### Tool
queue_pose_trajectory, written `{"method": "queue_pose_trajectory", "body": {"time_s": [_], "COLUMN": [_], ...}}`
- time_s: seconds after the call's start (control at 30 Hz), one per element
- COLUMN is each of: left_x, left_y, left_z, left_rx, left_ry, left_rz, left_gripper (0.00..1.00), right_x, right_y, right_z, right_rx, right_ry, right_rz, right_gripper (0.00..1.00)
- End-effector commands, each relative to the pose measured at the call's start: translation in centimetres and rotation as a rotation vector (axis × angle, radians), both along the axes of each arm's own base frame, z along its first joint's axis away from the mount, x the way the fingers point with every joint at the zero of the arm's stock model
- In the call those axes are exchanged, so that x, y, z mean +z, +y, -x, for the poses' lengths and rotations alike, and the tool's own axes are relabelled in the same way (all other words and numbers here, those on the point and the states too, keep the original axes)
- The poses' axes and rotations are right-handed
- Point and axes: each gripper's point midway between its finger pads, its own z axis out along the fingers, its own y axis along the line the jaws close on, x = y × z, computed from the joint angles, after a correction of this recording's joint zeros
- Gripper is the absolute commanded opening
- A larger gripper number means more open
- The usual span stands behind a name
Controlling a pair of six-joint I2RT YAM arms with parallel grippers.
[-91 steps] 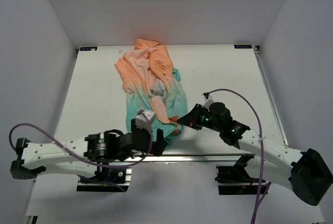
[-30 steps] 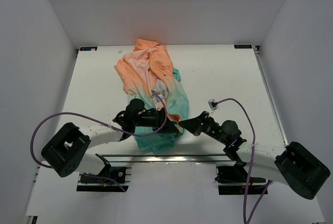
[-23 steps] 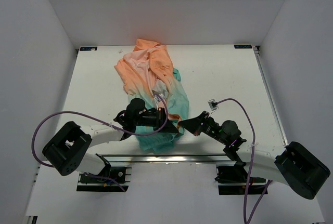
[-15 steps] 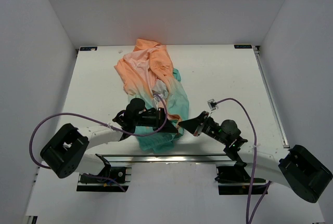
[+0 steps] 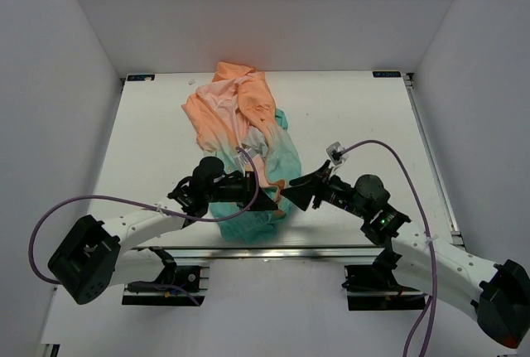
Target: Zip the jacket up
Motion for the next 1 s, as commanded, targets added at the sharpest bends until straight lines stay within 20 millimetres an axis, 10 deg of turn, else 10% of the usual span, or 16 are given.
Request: {"method": "queue_pose_trajectory", "body": {"time_s": [0.0,0.97], "left_x": [0.3,1.3], "left_y": [0.3,0.3], "left_z": [-0.2,-0.1], "left_rx": [-0.003,0.019], "left_ry": [-0.048,-0.021], "left_rz": [-0.010,0.025], "left_gripper": [0.00,0.00], "right_x": [1.1,-1.1], "right_y": [1.0,3.1], "right_z": [1.3,2.4], "right_rx": [0.133,0.278], "right_ry": [-0.100,0.015], "right_rz": [0.089,0.094], "right_gripper": [0.66,0.48]}}
